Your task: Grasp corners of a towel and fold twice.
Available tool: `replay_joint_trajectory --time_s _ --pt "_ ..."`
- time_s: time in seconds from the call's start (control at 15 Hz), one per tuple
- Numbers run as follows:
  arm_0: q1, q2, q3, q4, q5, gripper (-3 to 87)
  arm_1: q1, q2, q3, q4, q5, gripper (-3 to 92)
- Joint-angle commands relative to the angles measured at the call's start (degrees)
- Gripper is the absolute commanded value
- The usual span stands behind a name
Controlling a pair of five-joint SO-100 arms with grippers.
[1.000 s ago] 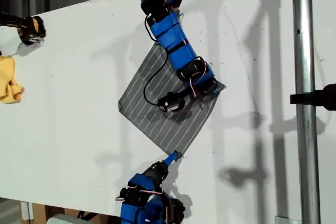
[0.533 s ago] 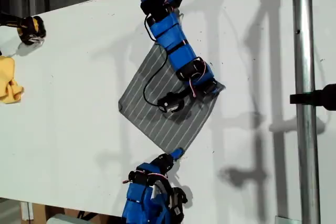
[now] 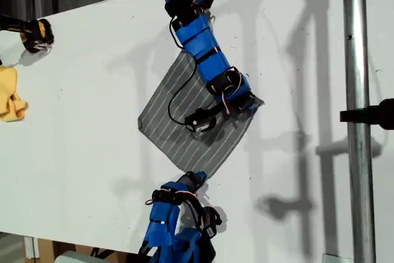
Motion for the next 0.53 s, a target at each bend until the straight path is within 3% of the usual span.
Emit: replay_joint_trajectory --time_s 0.0,0.33,0.47 --pt "0.44 2.37 -0.35 1.49 -3.08 -1.5 0.79 6.33 -1.41 -0.79 -0.79 -0.1" --pt "7.82 15.47 -7.12 13.27 -7.56 -1.6 -0.18 11.78 -1.58 -0.44 -2.37 -0.1" --pt "10.11 17.4 -10.99 14.33 -8.53 -1.6 -0.88 14.77 -2.46 -1.05 -3.52 -0.1"
